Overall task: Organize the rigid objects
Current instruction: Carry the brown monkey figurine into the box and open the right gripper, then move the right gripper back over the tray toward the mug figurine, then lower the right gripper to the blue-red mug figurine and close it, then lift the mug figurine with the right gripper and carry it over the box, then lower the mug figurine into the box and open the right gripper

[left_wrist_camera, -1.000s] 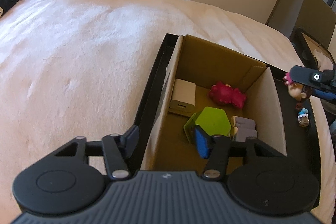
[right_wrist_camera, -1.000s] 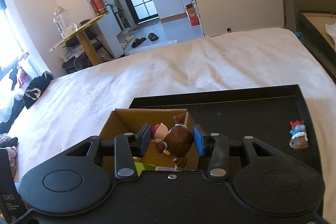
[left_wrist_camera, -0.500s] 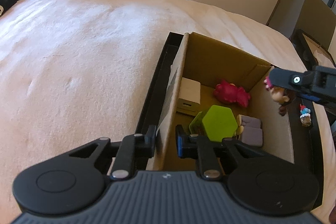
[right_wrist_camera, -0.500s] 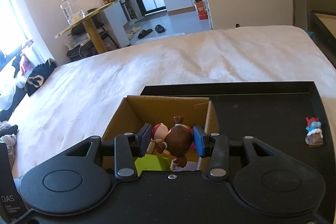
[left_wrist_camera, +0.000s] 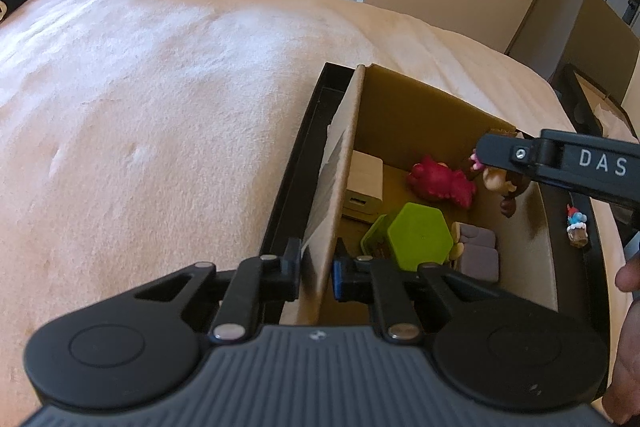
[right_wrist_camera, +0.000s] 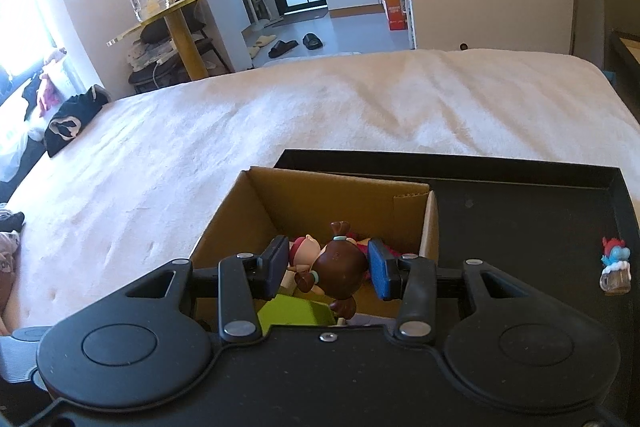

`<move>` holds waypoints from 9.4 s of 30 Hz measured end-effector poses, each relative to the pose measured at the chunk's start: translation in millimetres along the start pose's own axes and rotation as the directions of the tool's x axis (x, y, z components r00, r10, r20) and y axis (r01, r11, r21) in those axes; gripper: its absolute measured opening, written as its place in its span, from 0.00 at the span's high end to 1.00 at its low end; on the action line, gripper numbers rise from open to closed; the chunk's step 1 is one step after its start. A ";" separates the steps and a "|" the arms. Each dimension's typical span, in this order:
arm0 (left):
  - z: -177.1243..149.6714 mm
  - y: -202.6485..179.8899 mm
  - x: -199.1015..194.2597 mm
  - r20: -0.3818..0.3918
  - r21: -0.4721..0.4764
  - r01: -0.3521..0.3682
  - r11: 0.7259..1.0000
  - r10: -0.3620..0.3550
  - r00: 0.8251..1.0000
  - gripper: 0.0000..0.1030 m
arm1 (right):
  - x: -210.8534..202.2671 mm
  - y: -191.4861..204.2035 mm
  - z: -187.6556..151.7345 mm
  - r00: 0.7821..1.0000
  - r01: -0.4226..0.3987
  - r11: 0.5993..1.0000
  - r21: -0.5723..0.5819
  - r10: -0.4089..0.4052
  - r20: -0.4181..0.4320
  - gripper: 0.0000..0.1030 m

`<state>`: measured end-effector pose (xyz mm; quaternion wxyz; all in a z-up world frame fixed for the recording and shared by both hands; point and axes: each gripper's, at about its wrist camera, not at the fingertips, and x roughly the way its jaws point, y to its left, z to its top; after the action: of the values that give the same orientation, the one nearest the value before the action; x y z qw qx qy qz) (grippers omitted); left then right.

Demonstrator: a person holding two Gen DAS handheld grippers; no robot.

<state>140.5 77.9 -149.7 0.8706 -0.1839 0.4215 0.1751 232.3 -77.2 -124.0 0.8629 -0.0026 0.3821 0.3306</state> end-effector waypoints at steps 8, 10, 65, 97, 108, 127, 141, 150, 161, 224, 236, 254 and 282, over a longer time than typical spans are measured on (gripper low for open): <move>0.4 2.0 0.1 -0.002 -0.010 0.011 1.000 -0.011 1.000 0.86 | 1.9 -11.1 0.8 1.000 0.008 0.999 0.033 -0.008 -0.006 0.59; 1.0 2.6 0.7 -0.004 -0.009 0.012 1.000 -0.012 1.000 0.86 | 4.1 -8.8 -0.3 1.000 0.006 1.000 0.025 -0.006 -0.009 0.58; 24.8 -34.9 -15.4 -0.008 0.038 -0.107 0.994 0.107 0.994 0.24 | -42.4 -161.5 -42.0 0.994 0.096 0.967 0.235 -0.104 0.021 0.38; 24.1 -38.7 0.8 -0.027 0.011 -0.123 0.992 0.123 0.992 0.22 | 5.2 -194.6 -57.1 0.972 0.218 0.956 0.196 -0.195 -0.129 0.97; 21.2 -33.5 -1.3 -0.030 0.001 -0.098 0.995 0.098 0.995 0.22 | -18.9 -188.7 -69.1 0.985 0.167 0.948 0.270 -0.149 -0.086 0.68; 20.3 -36.5 9.7 -0.047 0.000 -0.098 0.995 0.098 0.994 0.22 | 18.5 -192.8 -40.3 0.925 0.379 0.916 0.132 -0.374 -0.062 0.74; 20.4 -39.2 5.5 -0.042 0.014 -0.106 0.994 0.107 0.993 0.22 | -1.5 -182.2 -56.5 0.963 0.262 0.947 0.187 -0.244 -0.113 0.78; 20.2 -38.9 6.0 -0.047 0.016 -0.107 0.994 0.108 0.993 0.22 | -8.4 -182.1 -57.8 0.977 0.199 0.966 0.166 -0.183 -0.108 0.70; 19.9 -40.3 13.0 -0.055 0.015 -0.103 0.995 0.104 0.993 0.22 | 12.3 -178.3 -61.9 0.971 0.236 0.957 0.170 -0.226 -0.074 0.46; 6.4 3.4 -6.4 0.014 -0.051 0.002 0.999 -0.001 1.000 0.49 | -36.3 -75.9 13.5 0.983 0.086 0.992 0.094 -0.100 0.152 0.87; 5.6 2.1 -0.8 -0.005 -0.052 0.023 0.998 -0.023 1.000 0.70 | 7.3 -84.2 -8.0 0.999 0.043 0.985 0.165 -0.047 0.024 0.85; 4.6 3.4 -0.5 -0.003 -0.077 -0.017 0.997 0.017 1.000 0.86 | 47.4 -114.3 -16.3 0.996 -0.031 0.943 0.330 0.056 -0.068 0.70; 4.5 -1.6 -4.2 -0.003 -0.069 -0.039 0.997 0.039 0.999 0.87 | 24.5 -144.1 -26.3 0.989 0.010 0.937 0.349 0.043 -0.142 0.72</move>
<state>141.8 78.0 -143.5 0.8598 -0.2056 0.4193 0.2065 309.5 -182.6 -194.5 0.8164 0.1290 0.4971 0.2640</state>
